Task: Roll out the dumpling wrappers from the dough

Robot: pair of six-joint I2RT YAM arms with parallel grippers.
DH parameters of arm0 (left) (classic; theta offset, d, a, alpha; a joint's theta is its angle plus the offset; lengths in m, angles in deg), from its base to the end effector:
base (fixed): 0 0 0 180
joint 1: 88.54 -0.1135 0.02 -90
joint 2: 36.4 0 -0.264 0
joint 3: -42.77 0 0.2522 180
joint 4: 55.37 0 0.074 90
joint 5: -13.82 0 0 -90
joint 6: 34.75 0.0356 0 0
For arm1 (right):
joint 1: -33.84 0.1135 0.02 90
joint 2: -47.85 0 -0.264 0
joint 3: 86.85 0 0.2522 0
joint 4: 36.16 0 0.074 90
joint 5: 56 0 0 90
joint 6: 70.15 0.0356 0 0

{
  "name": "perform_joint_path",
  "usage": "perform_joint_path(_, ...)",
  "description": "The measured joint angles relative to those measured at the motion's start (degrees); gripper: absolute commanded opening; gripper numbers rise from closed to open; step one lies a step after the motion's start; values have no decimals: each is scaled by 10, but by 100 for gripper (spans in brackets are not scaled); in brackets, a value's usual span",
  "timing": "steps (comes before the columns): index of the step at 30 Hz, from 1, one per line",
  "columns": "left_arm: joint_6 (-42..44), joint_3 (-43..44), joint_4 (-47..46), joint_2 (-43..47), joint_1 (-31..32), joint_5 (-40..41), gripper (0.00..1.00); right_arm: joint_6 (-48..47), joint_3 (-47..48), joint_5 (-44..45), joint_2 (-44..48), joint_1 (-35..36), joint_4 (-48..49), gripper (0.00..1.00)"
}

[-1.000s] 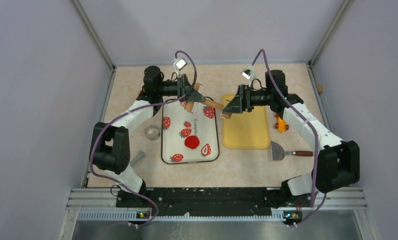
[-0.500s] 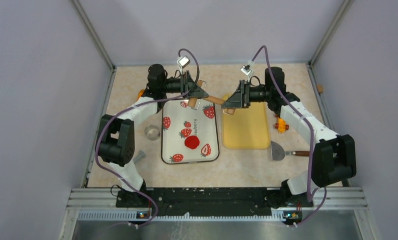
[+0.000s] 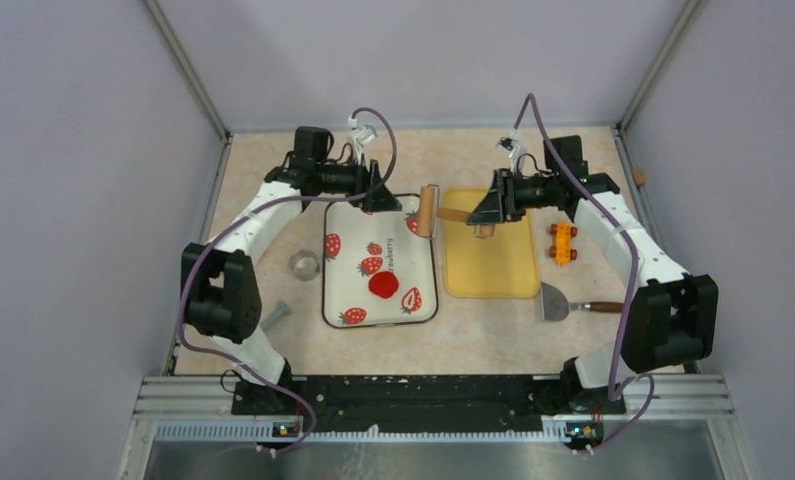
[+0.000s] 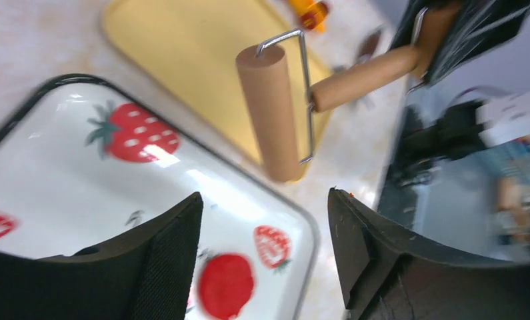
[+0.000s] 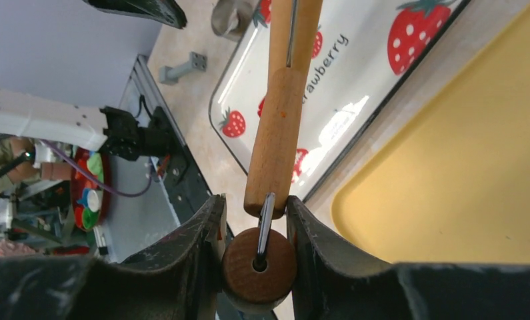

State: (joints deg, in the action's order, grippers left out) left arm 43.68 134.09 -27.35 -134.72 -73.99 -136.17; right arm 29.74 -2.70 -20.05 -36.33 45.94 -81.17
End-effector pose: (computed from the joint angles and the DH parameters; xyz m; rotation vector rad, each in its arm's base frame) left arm 0.3637 -0.1262 0.2913 0.6690 2.0337 -1.3940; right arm 0.2995 0.0937 0.3089 -0.5150 2.2266 1.2961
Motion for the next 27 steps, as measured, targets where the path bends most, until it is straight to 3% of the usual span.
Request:
perform_joint_path(4, 191, -15, 88, 76, 22, 98, 75, -48, 4, 3, 0, -3, -54, 0)
perform_joint_path(10, 379, -100, 23, 222, 176, 215, 74, -16, -43, -28, 0, -3, -41, 0)
perform_joint_path(14, 464, -103, -14, 206, 235, 255, 74, 3, -71, -42, 0, -3, -39, 0)
perform_joint_path(22, 558, -104, -5, 119, 273, 269, 69, 43, -90, -80, 11, -3, -11, 0)
perform_joint_path(24, 571, -103, -2, 103, 277, 268, 63, 48, -93, -85, 16, -3, -9, 0)
perform_joint_path(27, 590, -98, 1, 83, 279, 268, 45, 54, -98, -91, 23, -3, -7, 0)
